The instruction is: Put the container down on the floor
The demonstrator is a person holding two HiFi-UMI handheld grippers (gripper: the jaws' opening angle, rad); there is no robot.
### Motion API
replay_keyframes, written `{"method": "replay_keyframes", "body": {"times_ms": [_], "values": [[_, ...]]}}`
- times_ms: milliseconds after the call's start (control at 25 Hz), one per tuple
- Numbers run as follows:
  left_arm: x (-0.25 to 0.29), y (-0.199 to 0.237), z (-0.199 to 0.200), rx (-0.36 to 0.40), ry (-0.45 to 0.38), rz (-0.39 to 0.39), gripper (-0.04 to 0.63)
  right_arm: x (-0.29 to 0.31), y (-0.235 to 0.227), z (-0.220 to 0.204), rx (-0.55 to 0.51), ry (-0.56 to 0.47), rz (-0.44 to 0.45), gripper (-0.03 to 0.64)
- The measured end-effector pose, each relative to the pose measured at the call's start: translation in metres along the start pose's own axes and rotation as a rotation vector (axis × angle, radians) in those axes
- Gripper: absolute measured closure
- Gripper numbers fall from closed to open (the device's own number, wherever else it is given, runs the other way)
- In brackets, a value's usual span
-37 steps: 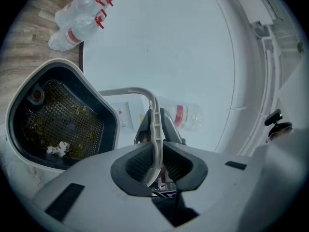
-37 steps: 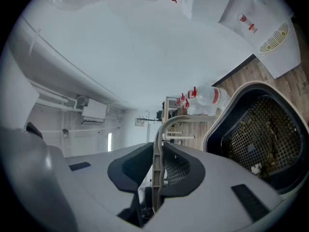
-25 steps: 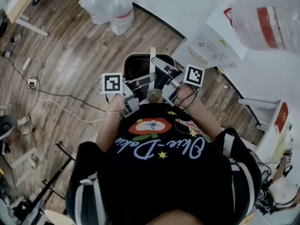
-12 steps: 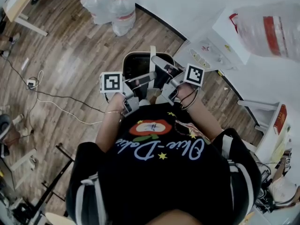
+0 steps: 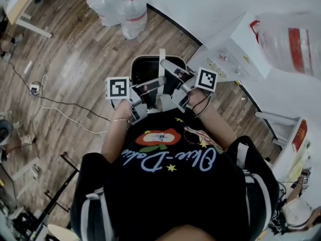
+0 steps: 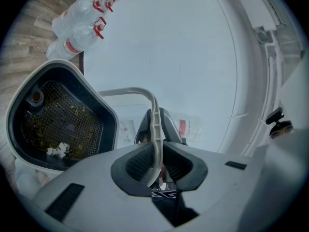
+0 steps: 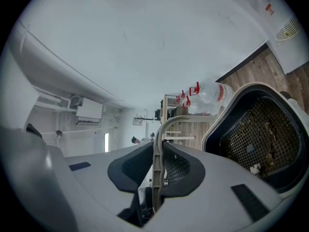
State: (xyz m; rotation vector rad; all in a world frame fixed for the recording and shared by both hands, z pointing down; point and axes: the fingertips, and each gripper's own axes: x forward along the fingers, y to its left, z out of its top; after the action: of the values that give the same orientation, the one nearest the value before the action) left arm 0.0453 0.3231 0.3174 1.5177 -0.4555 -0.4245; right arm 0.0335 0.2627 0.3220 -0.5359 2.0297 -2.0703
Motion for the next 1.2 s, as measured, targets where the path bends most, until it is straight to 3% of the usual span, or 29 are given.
{"method": "replay_keyframes", "body": {"times_ms": [400, 1200], "values": [[0.023, 0.004, 0.067, -0.062, -0.074, -0.001, 0.540, 0.047, -0.003, 0.055, -0.005, 0.080, -0.013, 0.560], [0.087, 0.016, 0.166, -0.068, -0.147, 0.041, 0.540, 0.096, -0.011, 0.161, -0.008, 0.173, -0.027, 0.560]]}}
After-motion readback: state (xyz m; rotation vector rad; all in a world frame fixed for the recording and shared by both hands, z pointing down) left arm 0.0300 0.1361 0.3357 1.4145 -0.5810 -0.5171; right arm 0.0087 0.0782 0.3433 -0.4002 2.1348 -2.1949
